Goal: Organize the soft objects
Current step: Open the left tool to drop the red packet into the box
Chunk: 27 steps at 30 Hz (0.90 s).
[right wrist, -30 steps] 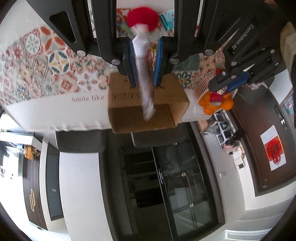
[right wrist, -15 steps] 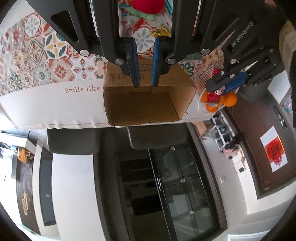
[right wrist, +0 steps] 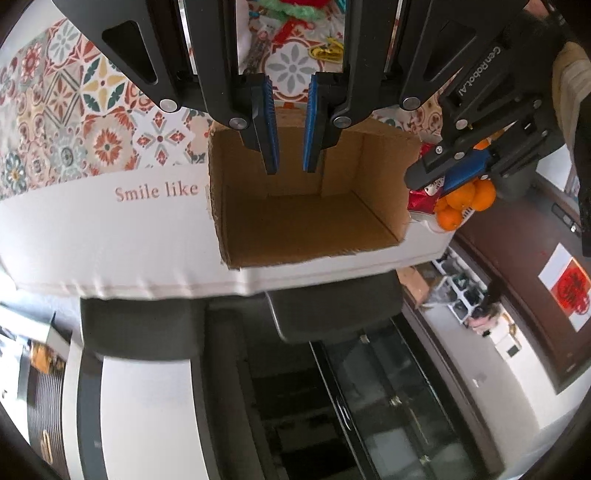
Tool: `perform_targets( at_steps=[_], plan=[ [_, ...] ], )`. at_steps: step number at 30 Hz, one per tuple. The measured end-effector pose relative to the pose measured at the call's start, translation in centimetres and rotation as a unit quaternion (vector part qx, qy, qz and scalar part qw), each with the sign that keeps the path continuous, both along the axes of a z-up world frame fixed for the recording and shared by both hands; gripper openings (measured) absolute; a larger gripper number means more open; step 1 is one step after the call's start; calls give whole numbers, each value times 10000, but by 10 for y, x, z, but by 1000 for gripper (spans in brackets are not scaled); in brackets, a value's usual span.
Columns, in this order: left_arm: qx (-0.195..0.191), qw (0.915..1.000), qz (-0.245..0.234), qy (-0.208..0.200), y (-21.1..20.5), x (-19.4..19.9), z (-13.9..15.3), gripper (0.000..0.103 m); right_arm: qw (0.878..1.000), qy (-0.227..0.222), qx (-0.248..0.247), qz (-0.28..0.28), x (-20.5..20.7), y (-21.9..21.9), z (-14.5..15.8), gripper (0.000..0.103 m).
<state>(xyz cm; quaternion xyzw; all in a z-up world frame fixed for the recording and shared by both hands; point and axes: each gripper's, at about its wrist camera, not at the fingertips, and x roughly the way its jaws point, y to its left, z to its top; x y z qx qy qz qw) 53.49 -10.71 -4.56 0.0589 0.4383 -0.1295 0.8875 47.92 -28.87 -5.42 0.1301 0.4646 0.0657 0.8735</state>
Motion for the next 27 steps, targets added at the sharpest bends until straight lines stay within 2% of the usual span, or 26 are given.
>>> perform_targets(
  at_steps=[1,3,6,7,12,16,19,27],
  plan=[
    [-14,10000,-16,88,-1,5,-3,23,10000,91,28,-5,5,-1,-4,15],
    [-2,9996,-7,271,-4,15,-9,31,9996,263,94,-45,14,-4,-10,15],
    [161,9997,13,198,-8,18,-10,52,9993,352,108,-8,21,-3,-15,16],
    [211,9996,72,183,-8,19,-10,64,9992,373,121,-5,22,-3,-16,16],
    [297,9992,248,50,2,7,-3,66,9989,445,135,15,21,-3,-19,18],
    [388,9987,337,-18,10,-7,-1,71,9988,463,119,95,12,2,-21,21],
    [433,9985,337,25,16,-18,-2,71,9984,518,186,153,2,8,-24,25],
    [571,9973,414,202,29,-46,-15,71,9974,652,143,268,-23,20,-35,25]
  ],
)
